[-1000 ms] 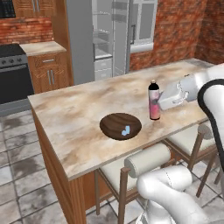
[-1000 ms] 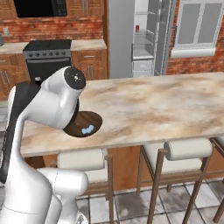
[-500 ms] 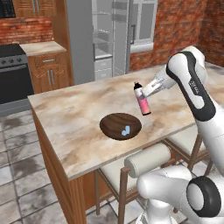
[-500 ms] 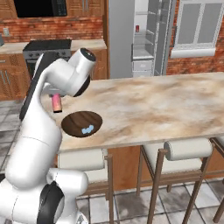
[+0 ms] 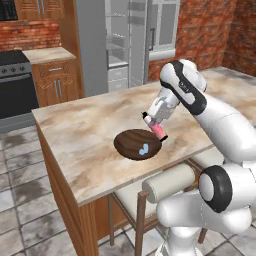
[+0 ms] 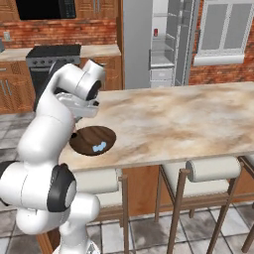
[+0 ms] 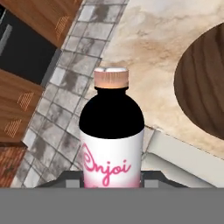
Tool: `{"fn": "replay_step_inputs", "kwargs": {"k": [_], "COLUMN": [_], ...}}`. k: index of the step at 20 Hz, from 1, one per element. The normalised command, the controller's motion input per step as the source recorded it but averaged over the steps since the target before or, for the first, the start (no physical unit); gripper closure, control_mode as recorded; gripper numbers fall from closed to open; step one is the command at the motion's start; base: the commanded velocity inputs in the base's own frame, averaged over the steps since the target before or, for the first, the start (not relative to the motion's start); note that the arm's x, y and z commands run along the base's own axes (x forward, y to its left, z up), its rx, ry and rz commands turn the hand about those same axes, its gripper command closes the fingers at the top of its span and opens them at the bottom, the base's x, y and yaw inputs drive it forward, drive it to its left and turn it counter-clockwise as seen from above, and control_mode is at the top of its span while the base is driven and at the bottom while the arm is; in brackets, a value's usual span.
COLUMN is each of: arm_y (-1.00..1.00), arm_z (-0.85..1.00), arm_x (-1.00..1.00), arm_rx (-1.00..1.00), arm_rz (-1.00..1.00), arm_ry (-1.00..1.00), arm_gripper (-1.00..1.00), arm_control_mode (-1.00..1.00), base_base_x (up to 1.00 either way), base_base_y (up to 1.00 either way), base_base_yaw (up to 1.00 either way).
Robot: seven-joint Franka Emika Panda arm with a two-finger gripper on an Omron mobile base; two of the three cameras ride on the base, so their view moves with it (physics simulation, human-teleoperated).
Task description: Open the fridge, grab two sodas, and place both sodas inside the bowl with ice on the dining counter.
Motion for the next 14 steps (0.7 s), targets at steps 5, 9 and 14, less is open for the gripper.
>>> {"fn": "replay_step_inputs", "kwargs": {"k": [5,9,14], "arm_y": [0.05,0.0,0.0], "arm_z": [-0.65,-0.6,-0.57], "arm_x": [0.2,0.13,0.21], "arm_rx": [-0.29,-0.27,-0.19], "arm_rz": [0.02,0.02,0.04], "arm_ry": [0.04,-0.01,-0.04], "arm_gripper": [1.0,1.0,1.0], "arm_control_mode": [-1.0,-1.0,-1.0], "base_base_x": [0.0,0.0,0.0], "base_base_y": [0.0,0.0,0.0], "base_base_yaw": [0.0,0.0,0.0]}}
